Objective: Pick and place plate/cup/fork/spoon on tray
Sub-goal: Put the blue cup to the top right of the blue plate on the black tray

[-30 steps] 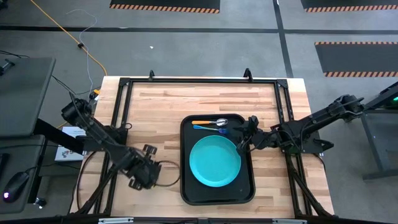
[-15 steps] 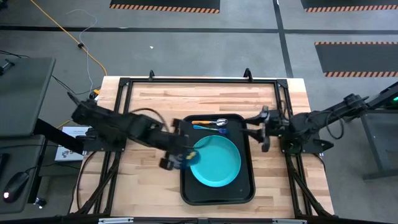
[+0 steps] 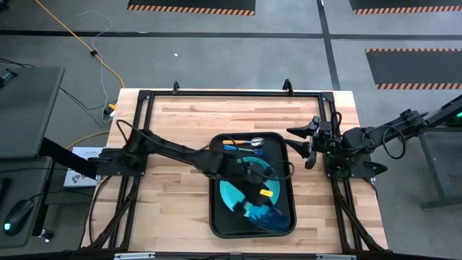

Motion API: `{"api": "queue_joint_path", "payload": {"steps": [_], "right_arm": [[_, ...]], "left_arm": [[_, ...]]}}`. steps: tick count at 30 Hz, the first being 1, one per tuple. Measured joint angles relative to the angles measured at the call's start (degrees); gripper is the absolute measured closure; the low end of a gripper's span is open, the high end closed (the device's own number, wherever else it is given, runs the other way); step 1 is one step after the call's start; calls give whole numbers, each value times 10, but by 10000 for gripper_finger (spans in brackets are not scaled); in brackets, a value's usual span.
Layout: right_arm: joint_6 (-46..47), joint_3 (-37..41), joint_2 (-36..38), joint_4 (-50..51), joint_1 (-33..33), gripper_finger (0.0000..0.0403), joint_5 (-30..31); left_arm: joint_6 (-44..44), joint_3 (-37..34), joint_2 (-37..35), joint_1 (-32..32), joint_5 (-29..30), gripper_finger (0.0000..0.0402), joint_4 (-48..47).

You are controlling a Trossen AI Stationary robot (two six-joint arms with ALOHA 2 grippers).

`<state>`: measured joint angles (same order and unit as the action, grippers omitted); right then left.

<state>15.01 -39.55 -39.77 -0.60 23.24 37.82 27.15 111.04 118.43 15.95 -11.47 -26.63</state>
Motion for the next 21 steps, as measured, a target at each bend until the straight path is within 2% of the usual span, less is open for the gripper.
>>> {"api": "queue_joint_path", "payload": {"steps": [2,7,9,12,15,21], "right_arm": [[3,0,0,0,0,199,0],[5,0,0,3,0,199,-1],[5,0,0,8,0,199,-1],[6,0,0,8,0,199,-1],[13,0,0,9,0,199,-1],[20,0,0,22,0,199,-1]], "left_arm": [[0,2,20,-3,-18,401,46],[11,1,73,-6,-14,401,129],[17,1,95,-6,3,401,164],[36,1,126,-6,62,401,203],[52,1,147,-6,106,401,216],[47,1,155,-15,126,401,178]]}}
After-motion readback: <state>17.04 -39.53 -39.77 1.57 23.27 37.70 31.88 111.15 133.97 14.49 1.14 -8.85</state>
